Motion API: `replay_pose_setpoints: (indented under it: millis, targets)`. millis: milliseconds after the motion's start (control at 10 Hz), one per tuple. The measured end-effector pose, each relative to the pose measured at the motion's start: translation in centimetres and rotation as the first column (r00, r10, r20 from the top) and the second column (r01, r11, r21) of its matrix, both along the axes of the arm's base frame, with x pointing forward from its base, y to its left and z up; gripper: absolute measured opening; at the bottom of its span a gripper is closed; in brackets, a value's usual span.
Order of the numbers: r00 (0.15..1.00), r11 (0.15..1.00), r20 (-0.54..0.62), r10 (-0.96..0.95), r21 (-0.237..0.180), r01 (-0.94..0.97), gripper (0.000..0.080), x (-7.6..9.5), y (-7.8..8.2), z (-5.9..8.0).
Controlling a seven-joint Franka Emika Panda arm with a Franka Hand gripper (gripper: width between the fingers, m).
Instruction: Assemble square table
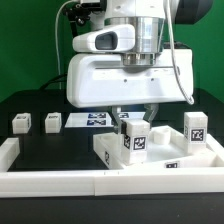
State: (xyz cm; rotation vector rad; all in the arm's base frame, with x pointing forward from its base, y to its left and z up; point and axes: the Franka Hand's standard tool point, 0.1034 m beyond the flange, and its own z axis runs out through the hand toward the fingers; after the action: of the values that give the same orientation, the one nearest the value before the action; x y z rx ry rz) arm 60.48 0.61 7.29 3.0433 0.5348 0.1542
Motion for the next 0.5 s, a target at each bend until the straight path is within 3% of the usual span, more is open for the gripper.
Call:
replay_pose_setpoints:
  millis: [400,500]
  targets:
    - [0.920,0.919,0.017,-0.391,0.063,0.389,0.0290,-0.12,-0.22,-0.11]
    - [0.865,0.862,0.014,-0.502,0.087,0.499,0.0291,-0.11,-0.20,-0.14]
